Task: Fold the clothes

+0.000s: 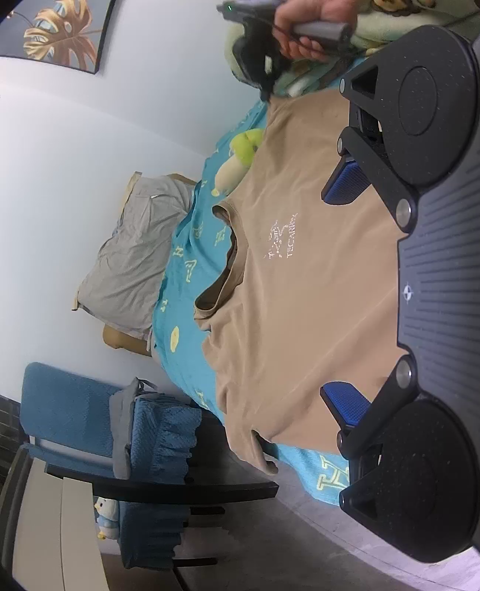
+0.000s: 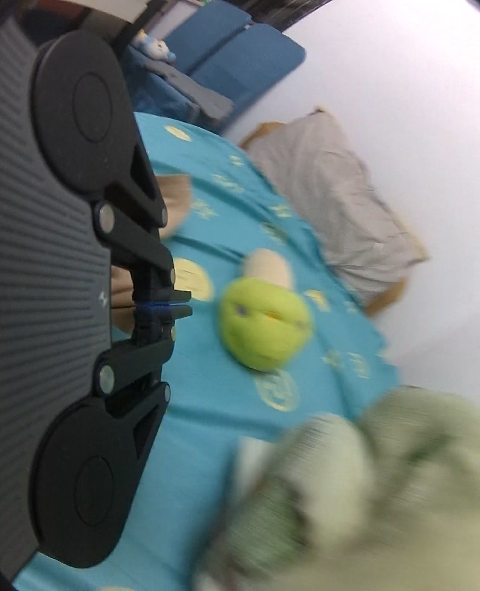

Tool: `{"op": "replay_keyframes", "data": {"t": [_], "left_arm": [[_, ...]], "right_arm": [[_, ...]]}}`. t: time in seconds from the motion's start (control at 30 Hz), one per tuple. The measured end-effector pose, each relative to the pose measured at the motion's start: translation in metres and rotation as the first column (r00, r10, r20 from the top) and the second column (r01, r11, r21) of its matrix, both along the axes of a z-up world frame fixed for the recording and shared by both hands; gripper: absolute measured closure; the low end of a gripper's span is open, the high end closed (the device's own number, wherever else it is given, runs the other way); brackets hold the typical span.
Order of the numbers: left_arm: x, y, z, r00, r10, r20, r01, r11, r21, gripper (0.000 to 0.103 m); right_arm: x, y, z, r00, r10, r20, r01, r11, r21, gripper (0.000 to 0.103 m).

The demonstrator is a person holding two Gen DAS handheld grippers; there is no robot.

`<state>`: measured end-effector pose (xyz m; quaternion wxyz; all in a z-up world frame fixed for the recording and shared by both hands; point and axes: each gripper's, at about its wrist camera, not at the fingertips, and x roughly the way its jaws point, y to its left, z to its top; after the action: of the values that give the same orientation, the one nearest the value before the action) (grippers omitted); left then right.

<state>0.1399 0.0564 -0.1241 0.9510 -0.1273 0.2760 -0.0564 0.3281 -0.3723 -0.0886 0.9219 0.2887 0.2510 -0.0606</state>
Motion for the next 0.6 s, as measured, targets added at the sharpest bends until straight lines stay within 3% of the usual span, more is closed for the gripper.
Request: {"op": "replay_keyframes", "data": {"t": [0.1,0.23,0.5,0.53,0.57,0.6], "left_arm": [[0.0,-0.001,0.001,1.0,-0.001,0.004,0.001,1.0,0.016,0.0],[-0.003,0.0,0.002,1.0,0.005,0.011,-0.005,1.0,0.027,0.0],[-0.004,-0.001,0.001,1.0,0.005,0.001,-0.005,0.999,0.035,0.0],[-0.004,-0.001,0.0,1.0,0.003,-0.001,-0.003,0.999,0.036,0.0],[-0.004,-0.002,0.0,1.0,0.0,-0.003,0.0,0.999,0.038,0.0],[-0.003,-0.002,-0.001,1.0,-0.003,-0.006,0.003,0.999,0.041,0.0]], "right_arm": [[-0.013,-0.011,0.006,0.997,-0.023,0.075,0.026,0.999,-0.031,0.1],[-0.019,-0.03,0.003,0.996,-0.053,0.072,0.054,0.998,-0.017,0.1],[-0.012,-0.047,-0.048,0.987,-0.001,-0.161,0.037,0.974,0.224,0.091],[-0.012,-0.047,-0.055,0.983,-0.001,-0.184,0.048,0.968,0.247,0.078],[-0.013,-0.049,-0.062,0.981,-0.008,-0.193,0.063,0.958,0.279,0.057],[-0.014,-0.05,-0.069,0.979,-0.015,-0.202,0.079,0.947,0.311,0.047]]}}
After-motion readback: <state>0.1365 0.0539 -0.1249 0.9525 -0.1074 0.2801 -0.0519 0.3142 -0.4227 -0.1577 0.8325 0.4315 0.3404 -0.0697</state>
